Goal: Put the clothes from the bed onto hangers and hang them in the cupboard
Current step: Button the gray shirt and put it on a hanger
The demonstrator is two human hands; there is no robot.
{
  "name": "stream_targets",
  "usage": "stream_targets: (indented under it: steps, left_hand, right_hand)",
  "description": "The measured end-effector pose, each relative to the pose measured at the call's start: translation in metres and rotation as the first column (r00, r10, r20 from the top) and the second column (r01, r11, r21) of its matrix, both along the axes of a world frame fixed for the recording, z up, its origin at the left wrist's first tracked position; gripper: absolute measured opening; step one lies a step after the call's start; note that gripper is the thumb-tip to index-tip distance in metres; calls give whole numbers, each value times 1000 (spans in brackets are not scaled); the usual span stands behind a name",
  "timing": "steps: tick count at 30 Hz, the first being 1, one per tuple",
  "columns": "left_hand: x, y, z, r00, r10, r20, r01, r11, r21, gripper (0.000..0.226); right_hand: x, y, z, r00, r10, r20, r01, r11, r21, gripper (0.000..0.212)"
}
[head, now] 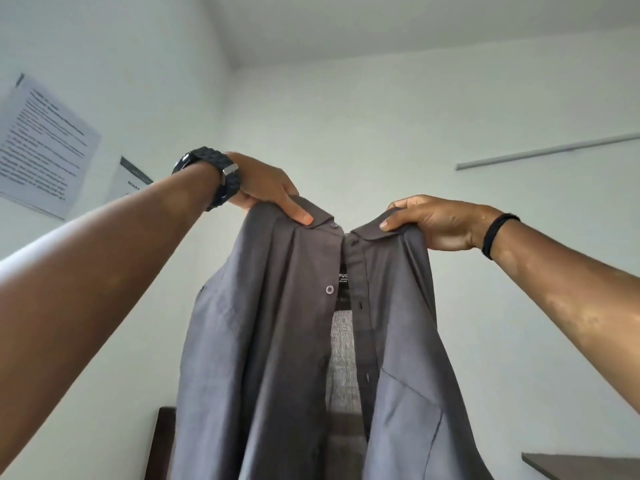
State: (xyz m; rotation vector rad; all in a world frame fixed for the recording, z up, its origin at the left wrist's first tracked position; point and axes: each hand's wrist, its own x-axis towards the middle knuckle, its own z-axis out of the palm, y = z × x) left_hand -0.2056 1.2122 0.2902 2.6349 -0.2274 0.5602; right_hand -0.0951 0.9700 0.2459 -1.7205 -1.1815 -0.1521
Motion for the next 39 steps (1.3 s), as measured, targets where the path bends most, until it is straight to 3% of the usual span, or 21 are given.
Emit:
stream_targets:
  steps: [4,6,8,10,13,17,19,21,23,26,30,36,39]
  left_hand:
    - [-35,1,27,979,-123,165,141,985,-102,42]
    - [-38,7,30,968,-148,202,174,978,-116,45]
    - [-32,14,21,976,-135,173,154,982,-105,31]
    - [-12,27,-2,994,-84,71,90,992,-91,22]
    - [32,56,-60,986,-7,-165,-2,999,-53,26]
    - [100,101,-198,863,66,-502,-97,995,-37,24]
    - [129,120,-282,757,160,-633,-119,987,107,34]
    - [149,134,-357,679,263,-686,-120,961,249,42]
    - [163,142,-419,616,289,-733,-128,954,269,40]
    - [185,153,-479,599,320,-734,-177,947,269,52]
    - [218,166,-512,642,384,-664,-273,924,270,55]
    - [262,184,-550,681,490,-544,-355,871,340,51]
    - [270,184,-590,660,546,-516,-367,834,413,59]
  right_hand:
    - [-14,-2,23,993,120,6,-117,958,262,17]
    - [-15,2,23,990,143,-18,-132,948,289,17]
    - [-8,12,15,990,129,-59,-110,961,253,18]
    - [7,25,-8,987,113,-114,-92,981,170,16]
    - [37,48,-65,965,109,-238,-105,994,30,10]
    - [87,86,-194,901,-37,-433,-57,978,-202,15]
    - [104,107,-272,855,-146,-497,-32,942,-333,13]
    - [115,128,-346,841,-302,-449,43,864,-502,12]
    - [126,147,-408,861,-405,-308,125,755,-644,12]
    - [139,167,-464,790,-509,-343,169,718,-676,8]
    - [164,189,-494,644,-512,-568,175,822,-543,7]
    - [206,224,-542,645,-543,-537,335,833,-440,19]
    - [214,234,-579,689,-533,-491,235,805,-545,35]
